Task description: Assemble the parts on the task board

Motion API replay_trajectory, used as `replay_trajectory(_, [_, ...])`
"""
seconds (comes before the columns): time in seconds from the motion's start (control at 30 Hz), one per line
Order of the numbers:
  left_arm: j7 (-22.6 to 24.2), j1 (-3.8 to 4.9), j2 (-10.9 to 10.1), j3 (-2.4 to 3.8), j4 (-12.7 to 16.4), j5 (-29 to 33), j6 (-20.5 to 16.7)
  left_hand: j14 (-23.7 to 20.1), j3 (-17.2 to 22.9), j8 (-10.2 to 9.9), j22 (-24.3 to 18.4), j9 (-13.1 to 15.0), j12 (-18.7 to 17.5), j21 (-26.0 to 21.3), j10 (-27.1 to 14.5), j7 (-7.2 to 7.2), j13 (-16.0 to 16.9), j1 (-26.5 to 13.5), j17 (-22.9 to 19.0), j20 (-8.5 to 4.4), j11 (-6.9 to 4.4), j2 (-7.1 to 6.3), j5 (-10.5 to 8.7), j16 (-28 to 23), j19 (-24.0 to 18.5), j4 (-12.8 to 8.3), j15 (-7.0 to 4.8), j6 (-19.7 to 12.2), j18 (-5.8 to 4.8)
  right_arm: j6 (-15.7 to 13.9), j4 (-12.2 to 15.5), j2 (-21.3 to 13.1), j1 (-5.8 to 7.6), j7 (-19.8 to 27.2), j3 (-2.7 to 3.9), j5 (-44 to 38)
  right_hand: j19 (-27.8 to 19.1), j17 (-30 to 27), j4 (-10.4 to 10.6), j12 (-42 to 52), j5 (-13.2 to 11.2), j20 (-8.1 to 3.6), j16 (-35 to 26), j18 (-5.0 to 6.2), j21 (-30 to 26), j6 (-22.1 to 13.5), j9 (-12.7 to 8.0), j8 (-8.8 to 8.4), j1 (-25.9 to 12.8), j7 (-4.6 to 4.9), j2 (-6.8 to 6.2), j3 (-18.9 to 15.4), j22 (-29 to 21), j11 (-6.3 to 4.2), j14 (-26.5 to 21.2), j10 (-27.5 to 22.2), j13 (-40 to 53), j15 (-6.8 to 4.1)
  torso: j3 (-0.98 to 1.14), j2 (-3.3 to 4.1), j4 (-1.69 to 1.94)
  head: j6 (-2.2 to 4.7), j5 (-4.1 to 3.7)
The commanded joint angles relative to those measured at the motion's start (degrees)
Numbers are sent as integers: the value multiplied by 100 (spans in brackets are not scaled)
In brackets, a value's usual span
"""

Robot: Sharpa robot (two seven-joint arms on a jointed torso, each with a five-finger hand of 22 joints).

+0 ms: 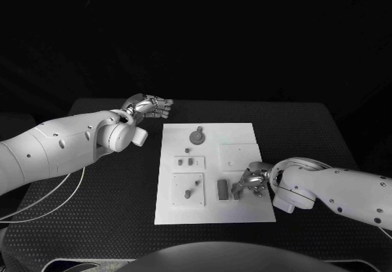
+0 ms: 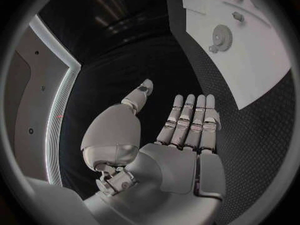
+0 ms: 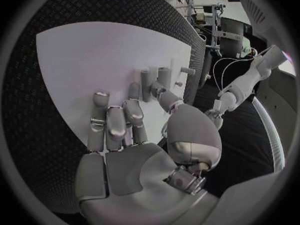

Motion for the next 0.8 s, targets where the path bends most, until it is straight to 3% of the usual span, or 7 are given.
replay_trajectory(0.03, [22, 7, 15, 3, 9, -11, 74, -36, 17, 35, -6, 9, 6, 20, -50, 216, -5, 16, 4, 0, 3, -21, -11, -23, -28, 27, 2, -5, -20, 190, 9, 25, -25, 22, -14, -48, -16, -35, 73, -38, 15, 42, -36, 52, -28, -38, -20, -44, -36, 33, -98, 8, 39, 6, -69, -71, -29, 5, 2, 2, -1, -4, 5])
replay_trajectory(0.47, [19, 7, 11, 2, 11, -11, 69, -36, 18, 35, -5, 9, 6, 21, -50, 218, -5, 19, 6, 0, 4, -23, -11, -23, -31, 27, 3, -7, -20, 194, 25, 25, -26, 70, -14, -33, -31, -93, 525, -67, 16, 49, -36, 52, -34, -86, -35, -46, -173, 52, -586, 187, 61, 25, -147, -154, -60, 21, 0, 1, -1, -6, 4])
replay_trajectory(0.8, [17, 7, 6, 2, 13, -11, 68, -36, 17, 35, -4, 8, 6, 21, -51, 218, -5, 21, 7, 1, 5, -25, -11, -23, -34, 28, 3, -8, -21, 184, 24, 20, -26, 89, -14, -21, -30, -92, 645, -59, 16, 46, -31, 52, -30, -92, -29, -36, -196, 51, -658, 215, 68, 25, -151, -154, -55, 21, -3, 1, -1, -6, 6])
